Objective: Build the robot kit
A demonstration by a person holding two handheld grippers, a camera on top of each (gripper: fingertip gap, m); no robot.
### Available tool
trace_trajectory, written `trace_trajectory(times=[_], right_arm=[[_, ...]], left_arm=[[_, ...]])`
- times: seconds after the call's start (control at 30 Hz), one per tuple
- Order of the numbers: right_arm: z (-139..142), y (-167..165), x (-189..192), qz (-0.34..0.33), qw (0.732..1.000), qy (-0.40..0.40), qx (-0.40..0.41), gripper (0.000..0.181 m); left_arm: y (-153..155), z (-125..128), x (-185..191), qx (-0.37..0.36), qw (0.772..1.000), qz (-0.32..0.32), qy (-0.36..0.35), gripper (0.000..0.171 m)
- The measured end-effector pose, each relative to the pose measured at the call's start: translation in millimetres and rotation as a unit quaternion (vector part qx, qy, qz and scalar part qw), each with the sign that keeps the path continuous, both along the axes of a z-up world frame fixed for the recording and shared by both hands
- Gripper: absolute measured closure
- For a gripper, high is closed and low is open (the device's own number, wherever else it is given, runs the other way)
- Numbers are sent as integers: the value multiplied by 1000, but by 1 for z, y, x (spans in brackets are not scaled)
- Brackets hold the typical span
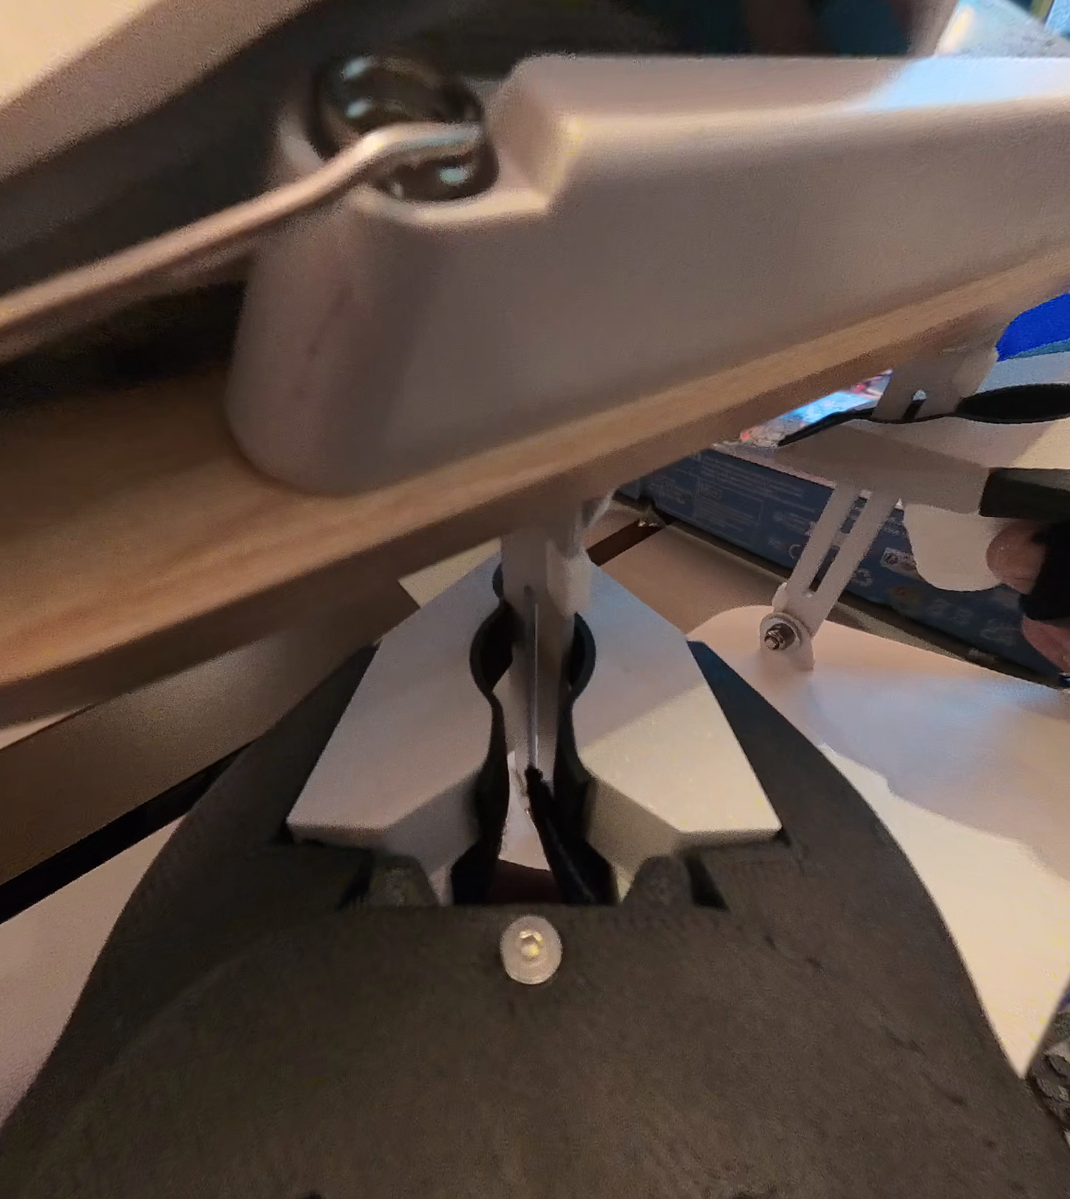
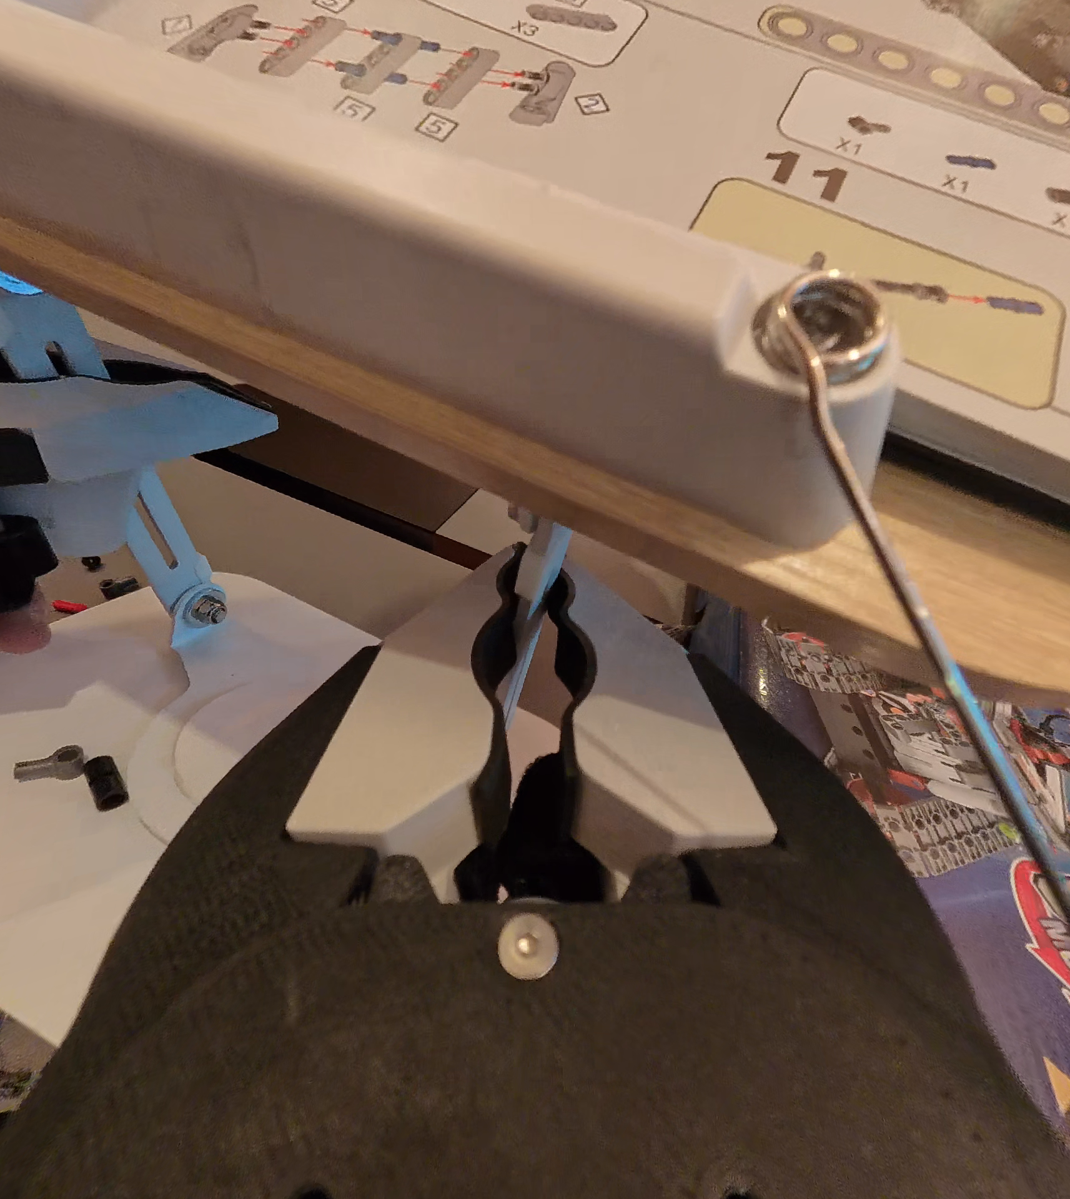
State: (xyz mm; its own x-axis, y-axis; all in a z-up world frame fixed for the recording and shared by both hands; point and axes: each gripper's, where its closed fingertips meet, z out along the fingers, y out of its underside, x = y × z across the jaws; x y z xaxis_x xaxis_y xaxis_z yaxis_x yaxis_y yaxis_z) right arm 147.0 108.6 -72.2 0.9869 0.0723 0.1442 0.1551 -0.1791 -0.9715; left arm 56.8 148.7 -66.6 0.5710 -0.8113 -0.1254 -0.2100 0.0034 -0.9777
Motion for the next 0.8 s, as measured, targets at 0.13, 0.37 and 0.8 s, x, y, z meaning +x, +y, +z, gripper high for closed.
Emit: trace_trajectory(times=[0.13,0.37,0.8], right_arm=[[2,-1,0,0,1000,-1,5,178],[-1,-3,-5,8,999,-32,-10,177],[-53,-6,-18,47,992,-16,-116,172]], left_arm=[[-2,4,-1,14,1000,5,-7,170],[-1,-3,-6,3,1000,6,-6,171],[-2,-14,-14,-34,999,15,12,171]])
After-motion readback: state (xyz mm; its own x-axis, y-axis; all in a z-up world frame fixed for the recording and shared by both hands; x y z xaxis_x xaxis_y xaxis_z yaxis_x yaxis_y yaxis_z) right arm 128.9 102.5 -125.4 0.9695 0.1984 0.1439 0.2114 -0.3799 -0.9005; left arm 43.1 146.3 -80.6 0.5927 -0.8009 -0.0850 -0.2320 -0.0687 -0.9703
